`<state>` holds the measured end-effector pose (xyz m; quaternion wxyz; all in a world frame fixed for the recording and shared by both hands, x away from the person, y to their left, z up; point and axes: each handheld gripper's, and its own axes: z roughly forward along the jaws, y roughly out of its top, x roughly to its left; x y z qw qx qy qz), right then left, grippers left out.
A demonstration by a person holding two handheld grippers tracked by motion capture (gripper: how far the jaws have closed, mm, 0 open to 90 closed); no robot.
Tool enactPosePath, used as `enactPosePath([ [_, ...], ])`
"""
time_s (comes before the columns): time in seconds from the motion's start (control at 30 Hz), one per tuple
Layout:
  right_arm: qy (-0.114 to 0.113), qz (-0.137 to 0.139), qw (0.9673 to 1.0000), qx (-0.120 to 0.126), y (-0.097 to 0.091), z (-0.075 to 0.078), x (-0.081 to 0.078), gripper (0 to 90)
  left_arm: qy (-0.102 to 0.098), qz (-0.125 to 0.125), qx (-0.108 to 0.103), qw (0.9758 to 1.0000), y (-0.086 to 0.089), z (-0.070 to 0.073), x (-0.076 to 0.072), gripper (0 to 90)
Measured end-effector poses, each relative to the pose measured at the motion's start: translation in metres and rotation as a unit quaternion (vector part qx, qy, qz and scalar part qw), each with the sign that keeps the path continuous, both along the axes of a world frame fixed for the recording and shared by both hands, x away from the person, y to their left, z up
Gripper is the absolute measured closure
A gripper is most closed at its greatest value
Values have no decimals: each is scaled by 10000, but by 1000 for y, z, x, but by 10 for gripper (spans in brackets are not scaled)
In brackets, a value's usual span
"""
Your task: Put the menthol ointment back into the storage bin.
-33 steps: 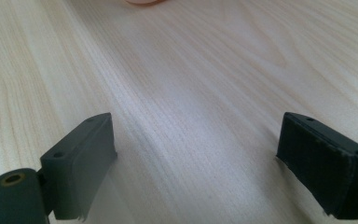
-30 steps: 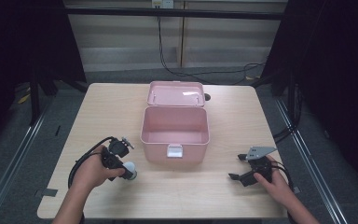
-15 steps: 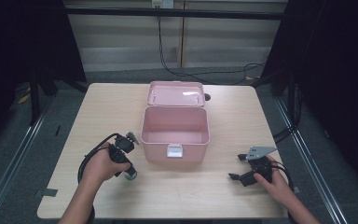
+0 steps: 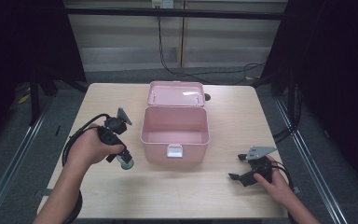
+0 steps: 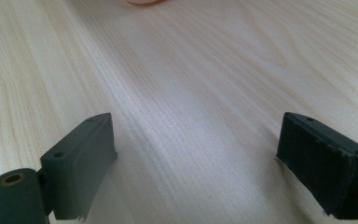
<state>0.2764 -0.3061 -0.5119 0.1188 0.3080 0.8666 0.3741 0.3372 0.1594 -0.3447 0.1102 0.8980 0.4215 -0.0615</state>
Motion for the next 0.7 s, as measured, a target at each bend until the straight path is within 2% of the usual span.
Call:
enactPosePath([
  [0.03, 0, 0, 10000, 0, 0, 0, 0, 105, 0, 0, 0, 10000, 0, 0, 0, 504],
  [0.13, 5, -2, 10000, 1, 0, 0, 0, 105, 29, 5, -7, 10000, -6, 15, 6, 504],
  [0.37, 5, 0, 10000, 3, 0, 0, 0, 105, 102, 31, -79, 9999, -16, 29, 16, 504],
  [0.47, 10, 3, 10000, -5, 0, 0, 0, 105, 50, 43, 9, 10000, -22, 34, 21, 504],
  [0.7, 13, 1, 10000, -4, 0, 0, 0, 105, 23, 31, -22, 10000, -27, 49, 29, 504],
])
